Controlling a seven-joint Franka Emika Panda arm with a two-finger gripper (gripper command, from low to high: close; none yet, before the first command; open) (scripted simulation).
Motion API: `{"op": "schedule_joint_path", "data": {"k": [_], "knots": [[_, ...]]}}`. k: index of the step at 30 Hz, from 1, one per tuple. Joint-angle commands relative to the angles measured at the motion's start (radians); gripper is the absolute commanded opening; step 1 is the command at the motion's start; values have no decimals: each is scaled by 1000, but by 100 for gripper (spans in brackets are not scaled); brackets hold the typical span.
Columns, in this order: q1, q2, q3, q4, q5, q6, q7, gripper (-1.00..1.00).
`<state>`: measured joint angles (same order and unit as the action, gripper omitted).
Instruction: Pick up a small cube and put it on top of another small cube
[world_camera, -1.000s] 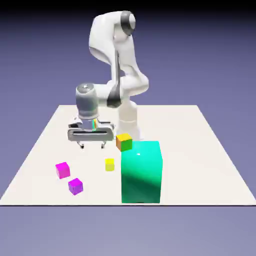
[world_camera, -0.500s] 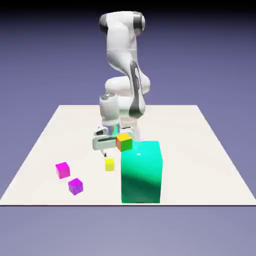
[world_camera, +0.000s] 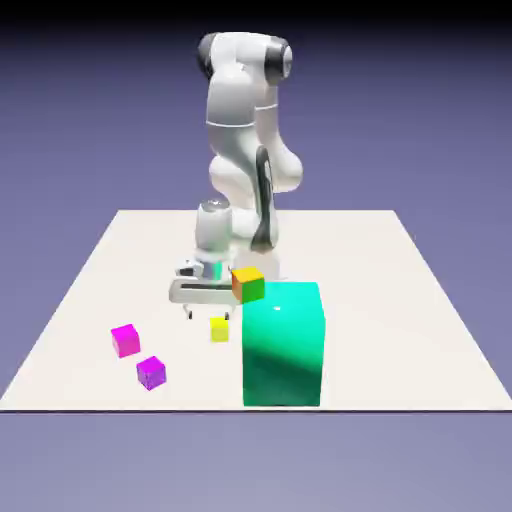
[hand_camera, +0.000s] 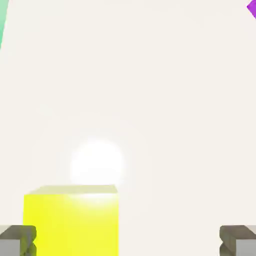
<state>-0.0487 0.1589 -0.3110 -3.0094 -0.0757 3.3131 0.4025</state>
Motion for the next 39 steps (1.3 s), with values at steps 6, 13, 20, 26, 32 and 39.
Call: {"op": "schedule_joint_path", "data": {"k": [6,13,20,26,32,39], "knots": [[-132,112,63,28,-261,86,193,0],[-187,160,89,40,-371,122,275,-100],[-34,29,16,7,-67,22,50,-100],[98,-83,-47,-21,194,-64,-144,-100],[230,-195,-110,-49,455,-150,-337,-100],[336,-145,-245,5,646,-294,-543,-100]]}}
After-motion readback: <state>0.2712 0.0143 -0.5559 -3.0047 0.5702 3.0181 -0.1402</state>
